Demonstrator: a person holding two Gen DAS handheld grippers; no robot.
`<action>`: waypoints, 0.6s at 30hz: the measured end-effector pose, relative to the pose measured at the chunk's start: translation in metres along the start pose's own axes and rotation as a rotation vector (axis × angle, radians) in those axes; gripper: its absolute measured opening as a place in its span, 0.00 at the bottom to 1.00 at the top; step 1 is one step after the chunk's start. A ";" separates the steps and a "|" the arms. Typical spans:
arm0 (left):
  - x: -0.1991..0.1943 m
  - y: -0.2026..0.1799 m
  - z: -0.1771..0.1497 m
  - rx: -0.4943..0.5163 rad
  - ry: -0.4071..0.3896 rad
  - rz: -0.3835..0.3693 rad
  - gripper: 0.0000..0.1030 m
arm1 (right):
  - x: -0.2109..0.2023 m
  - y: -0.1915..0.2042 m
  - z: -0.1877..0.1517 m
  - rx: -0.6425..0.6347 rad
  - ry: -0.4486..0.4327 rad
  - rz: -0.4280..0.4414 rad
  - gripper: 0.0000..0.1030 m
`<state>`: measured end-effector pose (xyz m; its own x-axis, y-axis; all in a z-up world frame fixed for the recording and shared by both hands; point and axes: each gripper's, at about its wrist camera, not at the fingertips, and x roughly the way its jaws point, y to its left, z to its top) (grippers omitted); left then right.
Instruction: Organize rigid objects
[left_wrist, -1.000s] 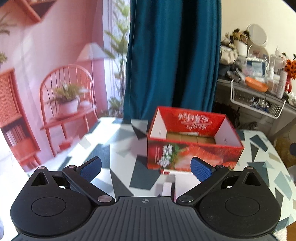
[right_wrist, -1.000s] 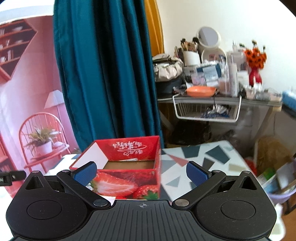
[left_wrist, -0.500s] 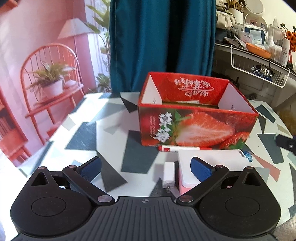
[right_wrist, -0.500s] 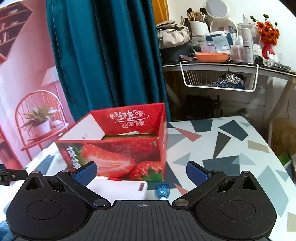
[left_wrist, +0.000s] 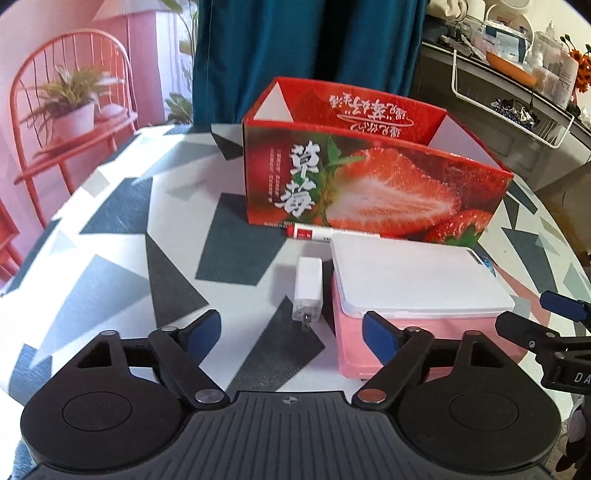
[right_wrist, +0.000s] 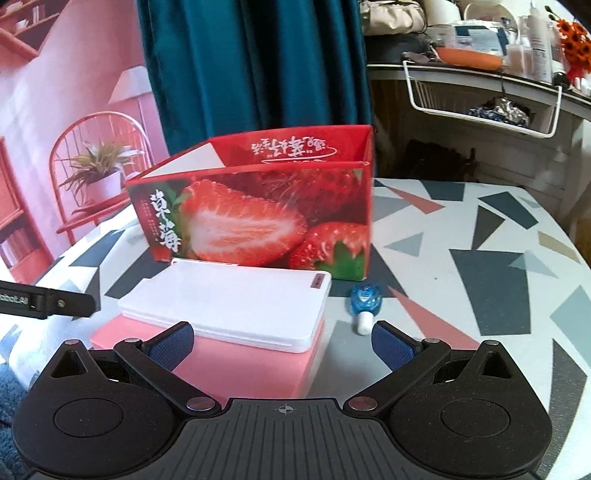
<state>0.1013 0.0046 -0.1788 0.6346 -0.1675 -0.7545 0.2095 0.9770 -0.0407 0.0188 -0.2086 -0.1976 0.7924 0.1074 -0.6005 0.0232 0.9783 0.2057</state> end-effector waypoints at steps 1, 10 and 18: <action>0.002 0.001 -0.001 -0.004 0.006 -0.004 0.78 | -0.001 0.000 0.000 0.004 0.004 0.005 0.99; 0.000 -0.001 -0.004 -0.008 -0.013 -0.054 0.68 | 0.006 -0.001 -0.003 0.015 0.064 0.038 0.89; 0.016 -0.006 -0.008 -0.055 0.015 -0.148 0.65 | 0.012 0.004 -0.006 0.016 0.097 0.102 0.85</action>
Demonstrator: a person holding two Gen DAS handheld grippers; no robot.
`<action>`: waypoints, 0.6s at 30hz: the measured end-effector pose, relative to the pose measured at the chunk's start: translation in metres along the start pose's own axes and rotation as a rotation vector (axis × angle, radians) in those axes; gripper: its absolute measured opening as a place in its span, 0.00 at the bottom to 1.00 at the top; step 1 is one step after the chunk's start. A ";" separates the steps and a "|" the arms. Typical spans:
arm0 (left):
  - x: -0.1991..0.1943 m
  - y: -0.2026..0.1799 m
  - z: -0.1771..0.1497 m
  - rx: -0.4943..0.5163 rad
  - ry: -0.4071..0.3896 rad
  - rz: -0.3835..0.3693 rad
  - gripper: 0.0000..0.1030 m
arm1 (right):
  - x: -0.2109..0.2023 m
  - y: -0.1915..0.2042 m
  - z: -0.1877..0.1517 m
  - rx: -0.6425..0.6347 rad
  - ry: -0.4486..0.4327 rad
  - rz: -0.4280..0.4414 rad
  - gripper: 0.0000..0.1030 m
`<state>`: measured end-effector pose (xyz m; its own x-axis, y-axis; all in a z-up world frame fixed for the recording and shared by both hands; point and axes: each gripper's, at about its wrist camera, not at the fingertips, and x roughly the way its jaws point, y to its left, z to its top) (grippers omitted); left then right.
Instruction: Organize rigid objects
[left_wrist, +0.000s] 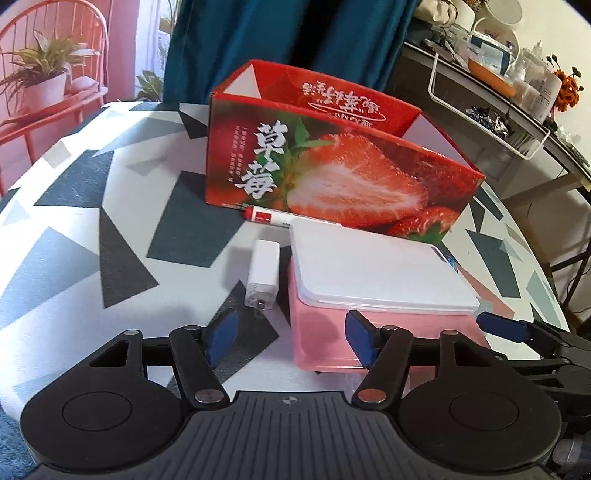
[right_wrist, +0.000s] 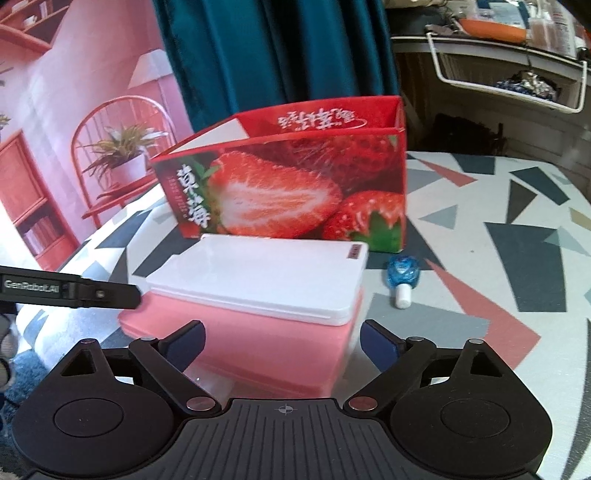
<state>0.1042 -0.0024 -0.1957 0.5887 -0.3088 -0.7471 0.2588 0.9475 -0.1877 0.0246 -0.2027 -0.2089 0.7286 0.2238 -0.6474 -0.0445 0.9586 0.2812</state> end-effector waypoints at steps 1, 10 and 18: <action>0.002 -0.001 0.000 0.003 -0.002 -0.002 0.64 | 0.001 -0.001 -0.001 0.008 0.005 0.006 0.83; 0.013 -0.008 -0.001 0.028 0.022 -0.054 0.64 | 0.007 -0.009 -0.003 0.061 0.010 0.040 0.83; 0.021 -0.006 -0.004 0.012 0.044 -0.099 0.64 | 0.013 -0.014 -0.004 0.092 0.022 0.052 0.83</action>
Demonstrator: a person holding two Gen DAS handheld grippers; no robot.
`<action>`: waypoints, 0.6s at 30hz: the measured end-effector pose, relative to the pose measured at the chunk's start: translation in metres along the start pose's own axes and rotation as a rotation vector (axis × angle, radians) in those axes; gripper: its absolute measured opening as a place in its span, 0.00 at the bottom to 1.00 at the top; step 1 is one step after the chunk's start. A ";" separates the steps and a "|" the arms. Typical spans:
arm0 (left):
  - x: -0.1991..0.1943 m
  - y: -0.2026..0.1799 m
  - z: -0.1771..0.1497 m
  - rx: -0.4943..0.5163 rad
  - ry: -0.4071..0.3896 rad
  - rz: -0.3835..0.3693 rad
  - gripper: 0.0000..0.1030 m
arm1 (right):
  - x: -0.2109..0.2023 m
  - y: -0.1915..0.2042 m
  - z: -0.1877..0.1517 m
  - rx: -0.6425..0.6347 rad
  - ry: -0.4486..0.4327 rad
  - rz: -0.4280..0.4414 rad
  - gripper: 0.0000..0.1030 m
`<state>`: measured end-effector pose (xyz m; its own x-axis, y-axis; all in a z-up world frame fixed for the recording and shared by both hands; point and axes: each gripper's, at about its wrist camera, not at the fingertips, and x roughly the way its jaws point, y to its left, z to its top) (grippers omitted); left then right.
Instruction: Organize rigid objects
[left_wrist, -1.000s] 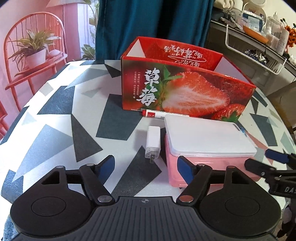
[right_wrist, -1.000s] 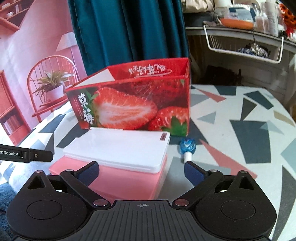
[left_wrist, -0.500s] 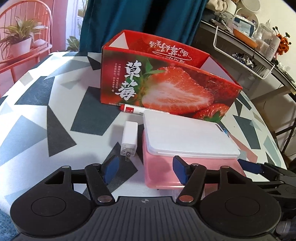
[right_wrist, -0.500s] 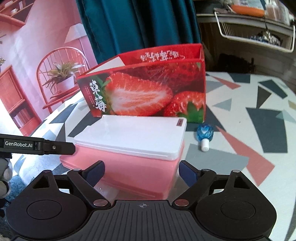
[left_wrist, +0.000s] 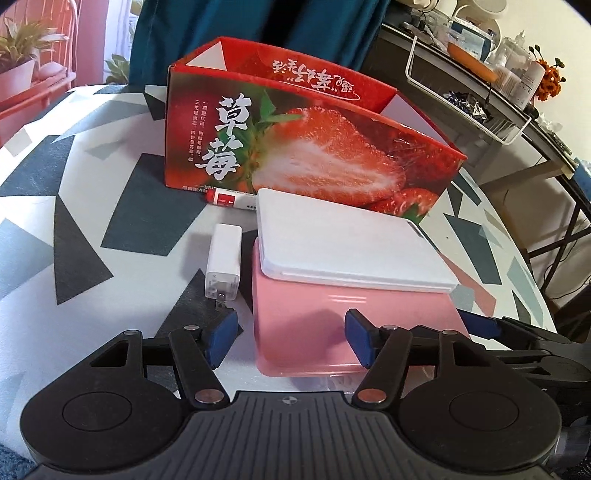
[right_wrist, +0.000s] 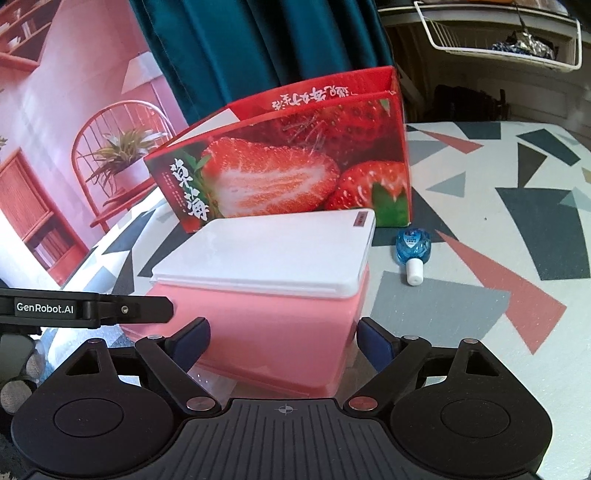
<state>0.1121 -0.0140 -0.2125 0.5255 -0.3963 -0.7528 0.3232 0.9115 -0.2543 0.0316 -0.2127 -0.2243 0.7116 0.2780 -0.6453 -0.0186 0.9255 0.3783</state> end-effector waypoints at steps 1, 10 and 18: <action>0.001 0.000 0.000 0.000 -0.001 -0.004 0.64 | 0.000 0.000 0.000 0.001 -0.001 0.001 0.83; 0.002 -0.009 -0.001 0.037 -0.012 -0.016 0.63 | -0.002 -0.001 -0.001 0.006 -0.014 0.006 0.79; -0.005 -0.008 -0.003 0.048 -0.022 0.008 0.63 | -0.005 0.001 -0.001 0.003 -0.015 0.010 0.75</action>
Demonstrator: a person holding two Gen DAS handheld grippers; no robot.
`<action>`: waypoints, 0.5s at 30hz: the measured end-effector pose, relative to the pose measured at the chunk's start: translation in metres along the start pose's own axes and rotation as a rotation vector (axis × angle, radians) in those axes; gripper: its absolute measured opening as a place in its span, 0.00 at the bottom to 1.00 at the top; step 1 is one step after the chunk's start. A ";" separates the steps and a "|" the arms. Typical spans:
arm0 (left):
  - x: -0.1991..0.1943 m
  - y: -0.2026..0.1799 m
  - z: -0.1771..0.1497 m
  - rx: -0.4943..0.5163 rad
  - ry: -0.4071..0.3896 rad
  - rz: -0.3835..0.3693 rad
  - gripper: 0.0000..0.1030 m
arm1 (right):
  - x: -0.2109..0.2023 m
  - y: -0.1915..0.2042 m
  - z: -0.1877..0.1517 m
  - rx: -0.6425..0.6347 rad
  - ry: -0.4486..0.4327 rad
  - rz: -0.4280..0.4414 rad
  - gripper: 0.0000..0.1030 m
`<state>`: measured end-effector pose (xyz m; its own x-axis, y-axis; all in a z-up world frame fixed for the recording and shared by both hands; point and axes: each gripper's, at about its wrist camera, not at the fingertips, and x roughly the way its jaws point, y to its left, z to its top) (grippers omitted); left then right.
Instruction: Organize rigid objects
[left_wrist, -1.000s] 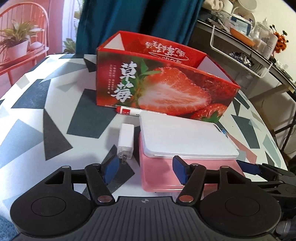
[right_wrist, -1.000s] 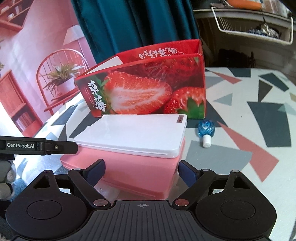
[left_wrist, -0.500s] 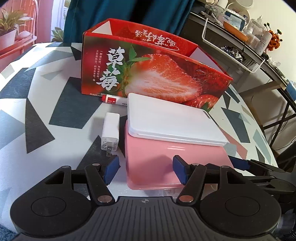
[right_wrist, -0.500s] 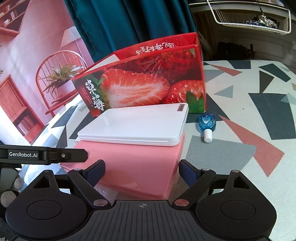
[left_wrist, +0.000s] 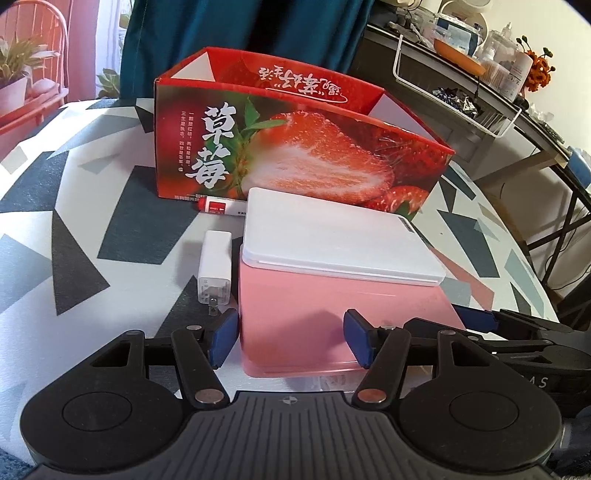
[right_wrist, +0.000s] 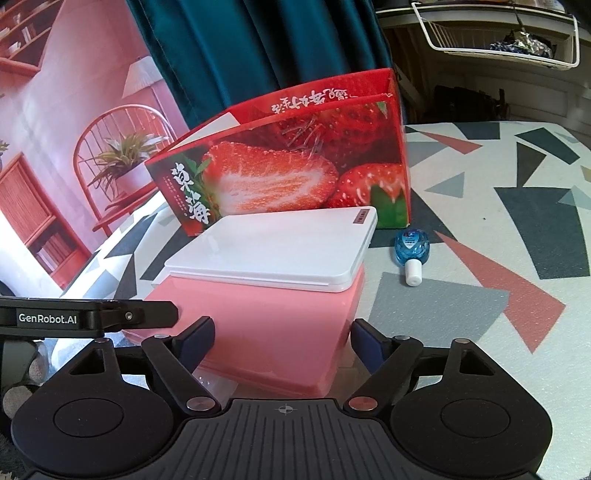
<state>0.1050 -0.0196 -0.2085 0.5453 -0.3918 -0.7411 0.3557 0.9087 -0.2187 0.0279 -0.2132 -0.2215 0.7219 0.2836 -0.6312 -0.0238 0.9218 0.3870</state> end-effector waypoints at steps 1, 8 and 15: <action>-0.001 0.001 0.000 -0.002 0.000 0.002 0.63 | -0.001 0.001 0.000 -0.003 0.001 0.001 0.74; -0.006 0.002 -0.001 0.000 0.015 0.015 0.63 | -0.004 0.008 0.000 -0.024 0.013 0.009 0.74; -0.011 0.001 -0.001 0.014 0.035 0.029 0.63 | -0.008 0.012 0.001 -0.029 0.038 0.015 0.74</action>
<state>0.0983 -0.0141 -0.2014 0.5288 -0.3596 -0.7688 0.3508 0.9174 -0.1879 0.0225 -0.2041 -0.2114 0.6949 0.3066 -0.6505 -0.0552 0.9246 0.3769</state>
